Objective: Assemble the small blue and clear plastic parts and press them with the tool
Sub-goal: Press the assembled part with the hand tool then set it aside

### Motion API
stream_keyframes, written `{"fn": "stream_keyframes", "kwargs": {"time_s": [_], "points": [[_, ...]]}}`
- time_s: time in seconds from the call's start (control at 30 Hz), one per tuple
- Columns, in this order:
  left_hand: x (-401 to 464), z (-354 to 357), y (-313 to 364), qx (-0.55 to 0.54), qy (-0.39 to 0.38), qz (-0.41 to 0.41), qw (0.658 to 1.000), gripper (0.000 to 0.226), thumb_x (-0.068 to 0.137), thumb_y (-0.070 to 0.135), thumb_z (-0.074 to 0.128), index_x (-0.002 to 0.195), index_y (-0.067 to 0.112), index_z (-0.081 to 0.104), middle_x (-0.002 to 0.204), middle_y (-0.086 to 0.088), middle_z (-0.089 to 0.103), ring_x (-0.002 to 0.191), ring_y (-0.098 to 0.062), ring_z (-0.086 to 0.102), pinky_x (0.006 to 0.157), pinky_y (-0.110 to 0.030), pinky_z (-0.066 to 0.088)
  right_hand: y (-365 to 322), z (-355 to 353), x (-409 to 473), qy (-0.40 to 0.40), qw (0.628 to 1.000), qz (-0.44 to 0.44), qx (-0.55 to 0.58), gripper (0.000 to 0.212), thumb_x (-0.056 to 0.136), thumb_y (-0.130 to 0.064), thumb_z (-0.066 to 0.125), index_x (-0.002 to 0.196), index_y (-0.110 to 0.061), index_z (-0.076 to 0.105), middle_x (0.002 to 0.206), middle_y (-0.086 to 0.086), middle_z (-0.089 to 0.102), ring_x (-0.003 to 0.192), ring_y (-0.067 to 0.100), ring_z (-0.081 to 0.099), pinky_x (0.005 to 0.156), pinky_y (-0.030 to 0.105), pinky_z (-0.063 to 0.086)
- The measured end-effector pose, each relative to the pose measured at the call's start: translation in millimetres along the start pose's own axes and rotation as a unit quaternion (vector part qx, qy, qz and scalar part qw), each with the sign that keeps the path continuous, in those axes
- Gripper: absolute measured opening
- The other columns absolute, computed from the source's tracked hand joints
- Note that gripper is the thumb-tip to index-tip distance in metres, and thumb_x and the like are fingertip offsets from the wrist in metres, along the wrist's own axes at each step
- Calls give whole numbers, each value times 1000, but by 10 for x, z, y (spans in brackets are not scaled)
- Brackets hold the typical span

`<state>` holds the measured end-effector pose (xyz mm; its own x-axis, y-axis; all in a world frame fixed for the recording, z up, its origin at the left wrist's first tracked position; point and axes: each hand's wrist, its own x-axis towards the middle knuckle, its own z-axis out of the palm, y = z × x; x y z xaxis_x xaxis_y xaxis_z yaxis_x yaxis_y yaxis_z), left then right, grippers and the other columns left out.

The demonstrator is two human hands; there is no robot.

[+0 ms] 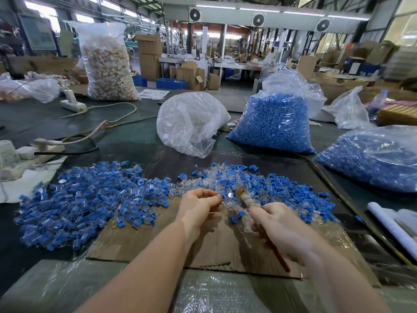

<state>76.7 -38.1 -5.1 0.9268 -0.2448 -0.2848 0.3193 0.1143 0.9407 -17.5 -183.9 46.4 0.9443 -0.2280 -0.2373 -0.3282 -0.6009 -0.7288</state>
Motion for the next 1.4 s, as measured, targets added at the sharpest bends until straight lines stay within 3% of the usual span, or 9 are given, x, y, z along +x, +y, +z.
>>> {"fn": "stream_keyframes", "kwargs": {"time_s": [0.17,0.27,0.37,0.53,0.77,0.97,1.17,1.3,1.4], "points": [[14,-23,54,-2,26,17,1000,3,83,0,65,84,2,66,56,-4,66,50,-11,61,48,-21,51,-150,19,14,-65,998,19,-17,28,93,-40,45,87,-14,54,83,5,63,70,17,56,69,33,43],[8,-42,83,-1,50,14,999,3,83,-3,64,82,0,65,60,-9,64,47,-11,60,45,-19,49,-172,2,50,-107,994,23,-15,15,84,-26,57,91,-13,54,85,5,65,71,17,60,71,33,46],[23,-64,92,-5,74,2,997,3,83,-3,64,82,1,64,65,-13,63,48,-14,59,46,-21,50,-211,5,65,-134,990,29,-18,28,77,-15,60,104,-12,52,97,13,68,77,21,64,78,41,51],[38,-78,121,-30,93,-9,995,4,82,-5,63,81,-2,64,60,-14,62,43,-14,59,43,-21,51,-280,15,120,-150,988,27,-19,26,74,-14,56,100,-12,53,101,15,68,93,27,67,91,51,49],[69,-122,159,-23,113,-14,993,5,82,-3,65,78,1,65,56,-9,63,43,-12,60,42,-19,49,-322,39,163,-149,988,5,-25,12,81,-8,49,90,-9,57,96,16,70,91,30,68,83,45,53],[32,-84,151,-43,110,-11,993,5,80,-6,65,79,0,64,62,-11,63,44,-11,62,45,-19,52,-345,92,148,-128,988,-20,-84,9,86,-10,41,83,-11,49,88,14,62,75,24,58,84,52,49],[-5,-51,172,-28,121,11,992,5,83,-2,64,82,3,64,68,-10,64,50,-10,61,50,-19,54,-300,122,151,-111,993,-32,-39,13,90,-17,52,76,-15,53,69,2,56,59,14,52,59,27,44],[2,-211,159,132,163,90,974,7,84,6,66,80,12,65,79,-7,67,64,-12,62,61,-23,54,-121,130,128,-18,998,-56,4,4,88,-13,58,85,-13,56,66,-2,56,43,2,47,40,10,33],[24,-495,184,360,235,197,881,9,86,10,63,87,16,69,86,2,67,71,-7,56,63,-16,40,152,90,149,113,983,-58,-130,15,90,-25,58,102,-17,55,87,-2,54,74,8,53,60,15,40]]}}
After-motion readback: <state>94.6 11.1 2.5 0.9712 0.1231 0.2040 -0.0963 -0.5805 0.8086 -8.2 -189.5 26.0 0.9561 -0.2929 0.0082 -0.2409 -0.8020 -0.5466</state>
